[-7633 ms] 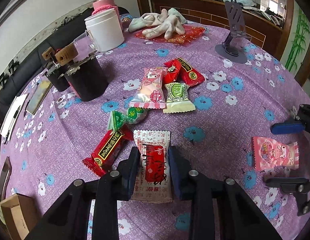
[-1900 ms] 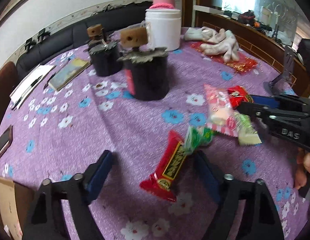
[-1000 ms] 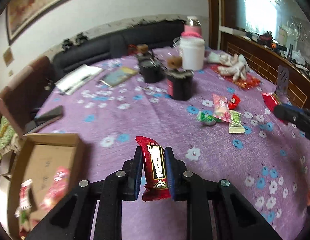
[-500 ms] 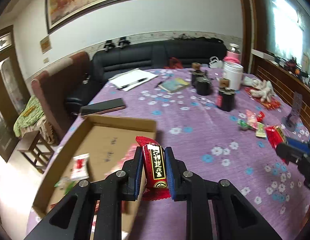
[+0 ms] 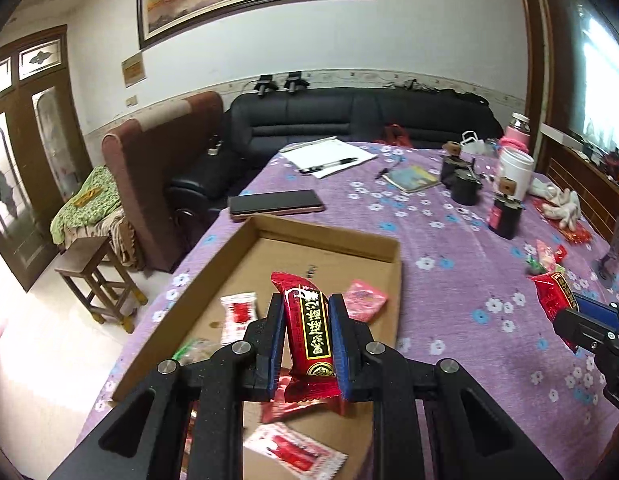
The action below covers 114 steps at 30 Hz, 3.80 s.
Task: Organize snacks
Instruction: 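Carry both red snack bars into the cardboard box and open both tools, then move both open tools back over the snack pile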
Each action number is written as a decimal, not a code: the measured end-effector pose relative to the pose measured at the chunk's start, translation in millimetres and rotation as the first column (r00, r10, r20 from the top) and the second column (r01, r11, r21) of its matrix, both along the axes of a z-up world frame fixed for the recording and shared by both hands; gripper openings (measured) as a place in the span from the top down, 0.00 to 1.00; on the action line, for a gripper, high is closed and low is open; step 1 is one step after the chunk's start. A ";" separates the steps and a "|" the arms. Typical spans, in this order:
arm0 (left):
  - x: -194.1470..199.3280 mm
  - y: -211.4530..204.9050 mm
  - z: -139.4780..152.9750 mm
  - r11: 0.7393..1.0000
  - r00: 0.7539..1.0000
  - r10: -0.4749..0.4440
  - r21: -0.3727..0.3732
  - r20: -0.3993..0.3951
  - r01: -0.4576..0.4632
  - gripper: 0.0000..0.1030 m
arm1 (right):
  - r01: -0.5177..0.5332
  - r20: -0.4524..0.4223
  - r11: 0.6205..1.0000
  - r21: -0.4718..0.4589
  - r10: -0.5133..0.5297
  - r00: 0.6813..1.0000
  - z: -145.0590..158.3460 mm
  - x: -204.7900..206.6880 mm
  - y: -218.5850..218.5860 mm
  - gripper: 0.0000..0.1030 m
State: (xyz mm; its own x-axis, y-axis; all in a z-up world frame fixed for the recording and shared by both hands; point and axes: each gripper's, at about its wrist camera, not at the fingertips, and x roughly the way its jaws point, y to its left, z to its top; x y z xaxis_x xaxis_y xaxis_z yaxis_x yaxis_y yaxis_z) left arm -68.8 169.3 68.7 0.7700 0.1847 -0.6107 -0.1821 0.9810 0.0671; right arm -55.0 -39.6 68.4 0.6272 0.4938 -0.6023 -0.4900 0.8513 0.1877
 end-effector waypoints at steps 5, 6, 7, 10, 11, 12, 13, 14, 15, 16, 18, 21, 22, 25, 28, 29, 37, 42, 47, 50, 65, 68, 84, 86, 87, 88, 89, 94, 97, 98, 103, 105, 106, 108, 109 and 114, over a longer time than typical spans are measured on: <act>2.2 14.0 -1.4 1.000 1.000 0.024 0.002 -0.003 -0.024 0.78 | -0.028 -0.011 1.000 -0.001 0.028 1.000 -1.7 7.3 17.1 0.80; 2.4 15.9 -1.4 1.000 1.000 0.028 0.002 -0.003 -0.028 0.78 | -0.034 -0.012 0.999 0.000 0.034 0.999 -1.7 8.9 20.5 0.80; 3.5 17.9 -2.1 1.000 0.999 0.031 0.004 -0.006 -0.031 0.78 | -0.040 -0.012 0.999 -0.002 0.040 0.999 -1.7 10.9 24.9 0.80; 6.0 23.8 -4.0 0.999 0.999 0.040 0.004 -0.011 -0.040 0.78 | -0.056 -0.017 0.998 -0.002 0.056 0.998 -1.5 17.0 34.8 0.80; 7.1 26.2 -4.7 0.999 0.999 0.043 0.004 -0.012 -0.043 0.78 | -0.063 -0.019 0.998 -0.003 0.062 0.998 -1.1 19.9 39.2 0.80; 8.4 27.8 -5.1 0.999 0.999 0.047 0.005 -0.014 -0.047 0.78 | -0.067 -0.020 0.998 -0.004 0.067 0.998 -0.9 22.4 42.1 0.80; 10.1 30.1 -6.1 0.999 0.999 0.050 0.007 -0.019 -0.050 0.78 | -0.071 -0.021 0.997 -0.004 0.071 0.997 -0.9 24.7 45.1 0.80; 11.6 32.8 -6.8 0.999 0.998 0.053 0.006 -0.022 -0.053 0.78 | -0.078 -0.024 0.997 -0.002 0.078 0.997 -0.8 28.2 49.4 0.80; 12.4 34.3 -7.2 0.998 0.998 0.056 0.005 -0.023 -0.055 0.78 | -0.083 -0.024 0.997 0.000 0.083 0.996 -0.6 31.1 52.6 0.80; 13.8 36.8 -7.9 0.998 0.998 0.059 0.007 -0.025 -0.059 0.78 | -0.086 -0.024 0.996 0.001 0.086 0.996 -0.1 33.4 55.4 0.80; 16.3 42.1 -9.3 0.998 0.997 0.066 0.008 -0.030 -0.066 0.78 | -0.095 -0.026 0.995 0.003 0.095 0.995 -0.4 39.9 63.0 0.80; 19.9 49.4 -10.8 0.997 0.996 0.078 0.009 -0.035 -0.078 0.78 | -0.107 -0.028 0.994 0.002 0.107 0.994 -2.2 47.3 72.6 0.80; 20.8 51.5 -11.3 0.997 0.996 0.081 0.010 -0.037 -0.081 0.78 | -0.111 -0.031 0.994 0.003 0.111 0.993 -3.3 49.8 75.3 0.80; 23.4 57.1 -12.9 0.996 0.995 0.088 0.014 -0.041 -0.087 0.78 | -0.119 -0.038 0.993 0.006 0.119 0.992 -6.5 56.6 82.6 0.80; 26.8 62.8 -14.4 0.996 0.995 0.093 0.016 -0.047 -0.092 0.78 | -0.127 -0.046 0.992 0.007 0.127 0.991 -10.3 63.2 89.7 0.80; 28.9 65.2 -15.5 0.995 0.994 0.095 0.016 -0.051 -0.094 0.78 | -0.129 -0.049 0.992 0.010 0.129 0.990 -11.4 65.5 91.7 0.80; 59.1 70.1 -20.5 0.997 0.993 0.076 0.013 -0.092 -0.075 0.78 | -0.138 -0.081 0.990 0.034 0.140 0.987 -20.9 92.4 113.7 0.80; 78.3 75.0 -21.7 0.998 0.991 0.070 0.013 -0.113 -0.068 0.78 | -0.152 -0.096 0.988 0.033 0.154 0.983 -27.1 108.8 132.0 0.80; 95.3 82.8 -23.9 0.997 0.988 0.076 0.006 -0.137 -0.075 0.78 | -0.174 -0.108 0.984 0.025 0.176 0.978 -33.8 118.1 149.1 0.80; 105.1 87.4 -25.6 0.997 0.985 0.076 0.002 -0.152 -0.077 0.78 | -0.183 -0.122 0.983 0.017 0.183 0.975 -39.1 125.5 158.4 0.80; 147.1 97.4 -54.7 0.999 0.960 0.035 -0.016 -0.278 -0.041 0.78 | -0.177 -0.171 0.984 -0.032 0.170 0.971 -54.1 148.3 179.5 0.80; 153.5 98.3 -61.0 0.999 0.952 0.019 -0.032 -0.305 -0.031 0.78 | -0.178 -0.187 0.983 -0.044 0.167 0.968 -59.2 153.9 181.7 0.80; 162.2 100.0 -69.4 0.996 0.940 0.007 -0.082 -0.341 -0.037 0.30 | -0.157 -0.199 0.985 -0.071 0.141 0.970 -63.3 156.0 177.7 0.78; 156.6 96.1 -63.6 0.997 0.949 0.020 -0.061 -0.314 -0.041 0.27 | -0.137 -0.183 0.988 -0.066 0.123 0.975 -57.1 154.0 166.6 0.73; 154.0 95.8 -61.3 0.997 0.953 0.023 -0.064 -0.303 -0.044 0.27 | -0.125 -0.173 0.990 -0.066 0.112 0.979 -53.6 152.5 160.3 0.66; 150.1 96.4 -58.4 0.996 0.956 0.029 -0.070 -0.291 -0.051 0.27 | -0.116 -0.165 0.991 -0.064 0.104 0.981 -50.4 151.0 154.5 0.61; 146.9 97.3 -55.7 0.996 0.959 0.033 -0.075 -0.281 -0.056 0.27 | -0.106 -0.153 0.992 -0.062 0.095 0.984 -46.0 148.5 146.8 0.60; 119.1 90.5 -33.9 0.994 0.979 0.044 -0.086 -0.198 -0.062 0.27 | -0.064 -0.110 0.997 -0.036 0.060 0.992 -26.4 131.5 108.9 0.49; 103.2 81.3 -18.7 0.994 0.988 0.049 -0.089 -0.148 -0.062 0.21 | -0.036 -0.062 0.999 -0.011 0.035 0.997 -12.4 114.8 82.9 0.38; 96.2 75.2 -12.0 0.995 0.991 0.049 -0.086 -0.123 -0.059 0.17 | -0.024 -0.047 1.000 -0.006 0.024 0.999 -8.0 108.7 74.4 0.38; 73.3 44.4 12.9 0.998 0.999 0.023 -0.061 -0.049 -0.026 0.14 | 0.017 0.006 1.000 -0.014 -0.017 1.000 5.9 77.2 36.2 0.30; 66.1 30.5 20.7 0.999 1.000 0.006 -0.051 -0.027 -0.007 0.10 | 0.040 0.023 0.999 -0.017 -0.040 0.999 7.7 67.7 22.7 0.28; 62.8 22.8 24.4 0.999 1.000 -0.002 -0.042 -0.018 0.001 0.10 | 0.052 0.027 0.998 -0.017 -0.052 0.998 8.3 62.7 13.5 0.27; 57.5 8.6 29.8 1.000 1.000 -0.016 -0.024 -0.003 0.016 0.09 | 0.072 0.025 0.997 -0.022 -0.071 0.997 7.0 58.1 -0.6 0.27; 54.8 1.8 32.7 1.000 1.000 -0.023 -0.017 0.004 0.023 0.08 | 0.084 0.023 0.996 -0.021 -0.083 0.996 6.0 54.7 -10.1 0.27; 46.1 -27.4 36.9 0.999 0.999 -0.051 -0.003 0.020 0.051 0.05 | 0.134 0.020 0.991 -0.025 -0.134 0.991 0.6 40.9 -48.5 0.27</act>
